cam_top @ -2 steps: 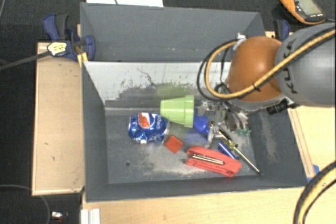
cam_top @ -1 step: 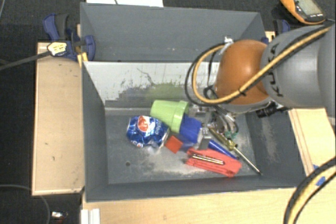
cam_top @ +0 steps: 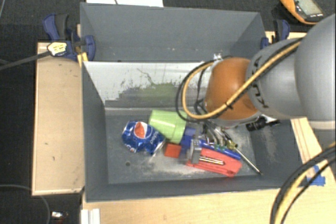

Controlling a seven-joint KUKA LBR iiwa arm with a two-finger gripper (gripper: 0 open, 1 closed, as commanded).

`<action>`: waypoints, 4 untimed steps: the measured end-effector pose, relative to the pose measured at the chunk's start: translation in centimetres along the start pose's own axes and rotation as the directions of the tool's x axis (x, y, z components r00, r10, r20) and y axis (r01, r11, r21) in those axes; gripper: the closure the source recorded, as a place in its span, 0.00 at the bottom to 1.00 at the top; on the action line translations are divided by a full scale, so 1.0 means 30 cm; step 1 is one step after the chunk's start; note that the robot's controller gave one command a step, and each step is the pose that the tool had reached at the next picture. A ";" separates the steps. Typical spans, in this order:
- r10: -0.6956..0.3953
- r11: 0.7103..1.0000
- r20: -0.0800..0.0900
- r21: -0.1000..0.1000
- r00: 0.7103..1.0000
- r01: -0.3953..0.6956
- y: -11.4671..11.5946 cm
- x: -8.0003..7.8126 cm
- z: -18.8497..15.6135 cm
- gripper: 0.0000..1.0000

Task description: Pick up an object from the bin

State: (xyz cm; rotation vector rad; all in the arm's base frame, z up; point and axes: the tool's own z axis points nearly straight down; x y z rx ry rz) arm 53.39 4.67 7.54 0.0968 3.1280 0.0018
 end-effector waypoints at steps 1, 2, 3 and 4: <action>0.014 1.000 0.008 -0.002 1.000 -0.014 0.003 -0.031 -0.031 1.00; 0.014 1.000 0.007 -0.001 1.000 -0.014 0.003 -0.030 -0.030 1.00; 0.052 0.999 0.006 -0.002 0.999 -0.052 -0.020 -0.036 -0.254 1.00; 0.025 1.000 0.006 -0.002 1.000 -0.025 -0.012 -0.015 -0.437 1.00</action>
Offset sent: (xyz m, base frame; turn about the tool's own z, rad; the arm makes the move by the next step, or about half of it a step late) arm 0.0000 0.0000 0.0000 0.0000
